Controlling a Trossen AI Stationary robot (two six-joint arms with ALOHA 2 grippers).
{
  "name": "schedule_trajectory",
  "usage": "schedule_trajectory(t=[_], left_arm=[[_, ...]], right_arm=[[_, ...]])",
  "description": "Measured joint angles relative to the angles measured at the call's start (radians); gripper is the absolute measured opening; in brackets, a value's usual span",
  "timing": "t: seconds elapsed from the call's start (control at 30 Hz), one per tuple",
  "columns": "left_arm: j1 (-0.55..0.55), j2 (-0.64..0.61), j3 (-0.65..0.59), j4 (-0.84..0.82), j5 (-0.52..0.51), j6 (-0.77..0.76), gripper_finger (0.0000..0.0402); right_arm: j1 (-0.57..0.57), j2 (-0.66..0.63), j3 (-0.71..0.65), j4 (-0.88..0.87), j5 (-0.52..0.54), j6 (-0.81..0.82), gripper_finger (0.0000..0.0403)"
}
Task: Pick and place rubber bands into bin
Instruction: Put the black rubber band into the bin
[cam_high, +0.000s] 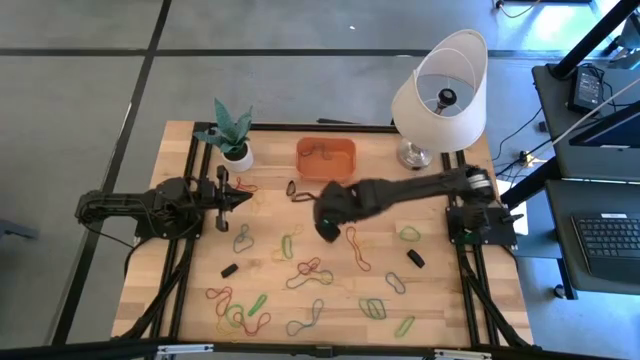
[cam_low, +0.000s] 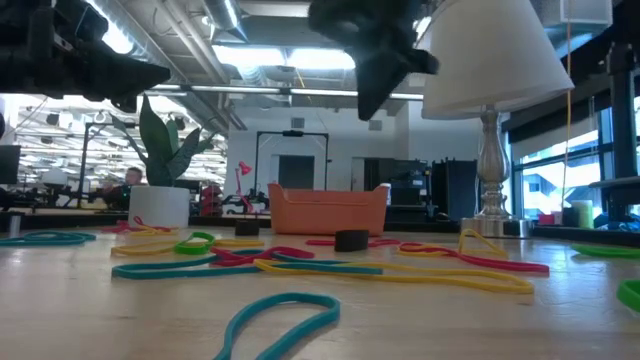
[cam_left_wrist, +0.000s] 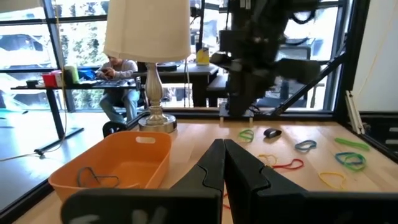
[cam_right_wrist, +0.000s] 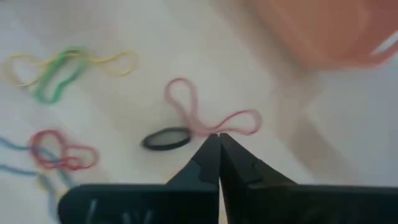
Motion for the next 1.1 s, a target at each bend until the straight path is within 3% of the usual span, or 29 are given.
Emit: schedule_trajectory(t=[0.27,0.6,0.83,1.1], left_arm=[[-0.029,0.129,0.096,-0.118,-0.025,0.083,0.0001],[-0.121,0.514,0.431,-0.443,-0.166,0.055,0.0001],[-0.216,0.829,0.717,-0.674,-0.282,-0.138,0.0001],[-0.307,1.107,0.972,-1.001,-0.286,-0.488,0.0001]], right_arm=[[0.149,-0.300,-0.494,0.486,0.001,0.147,0.0002],[0.284,-0.622,-0.949,0.855,0.117,0.142,0.0002],[0.322,-0.815,-1.176,0.944,0.117,0.084,0.0001],[0.333,-1.036,-1.353,0.953,0.070,-0.014,0.0005]])
